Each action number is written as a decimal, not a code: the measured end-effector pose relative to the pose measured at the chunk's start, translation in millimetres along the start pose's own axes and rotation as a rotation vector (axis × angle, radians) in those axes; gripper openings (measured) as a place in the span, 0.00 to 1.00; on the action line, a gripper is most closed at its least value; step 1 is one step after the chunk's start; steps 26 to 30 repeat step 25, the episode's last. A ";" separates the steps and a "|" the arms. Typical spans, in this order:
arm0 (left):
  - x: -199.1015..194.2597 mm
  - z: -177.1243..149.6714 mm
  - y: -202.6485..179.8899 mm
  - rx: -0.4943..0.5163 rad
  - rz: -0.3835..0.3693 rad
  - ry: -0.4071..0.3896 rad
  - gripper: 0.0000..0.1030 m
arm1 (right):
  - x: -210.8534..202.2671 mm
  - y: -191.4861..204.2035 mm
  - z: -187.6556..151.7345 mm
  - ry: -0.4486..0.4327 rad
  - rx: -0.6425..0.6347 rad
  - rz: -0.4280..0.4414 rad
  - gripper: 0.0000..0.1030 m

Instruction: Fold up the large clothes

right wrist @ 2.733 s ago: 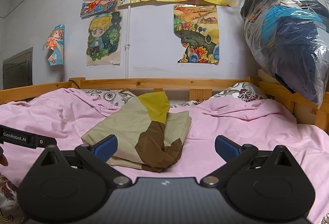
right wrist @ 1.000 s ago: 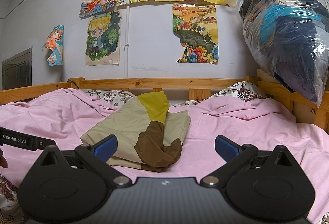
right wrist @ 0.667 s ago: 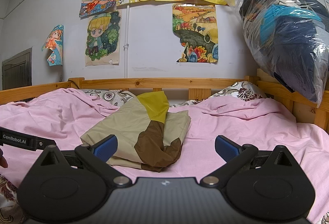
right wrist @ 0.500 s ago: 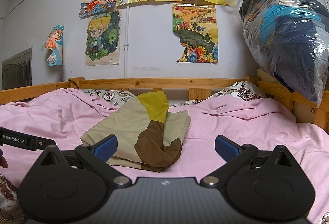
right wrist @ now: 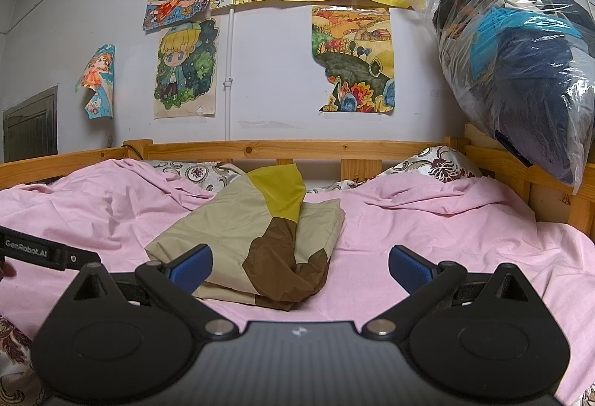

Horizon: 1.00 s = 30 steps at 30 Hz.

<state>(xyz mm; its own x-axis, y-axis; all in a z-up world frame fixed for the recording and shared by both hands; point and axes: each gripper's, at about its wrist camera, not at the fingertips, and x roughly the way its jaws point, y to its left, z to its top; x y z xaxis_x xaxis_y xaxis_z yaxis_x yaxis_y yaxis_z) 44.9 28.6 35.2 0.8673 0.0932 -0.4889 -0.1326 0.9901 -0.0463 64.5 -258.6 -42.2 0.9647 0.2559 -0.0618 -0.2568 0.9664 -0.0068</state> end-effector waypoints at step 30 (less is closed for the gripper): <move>-0.2 0.1 -2.1 0.041 0.041 0.006 0.99 | 0.4 -2.9 -5.7 0.008 0.005 -0.005 1.00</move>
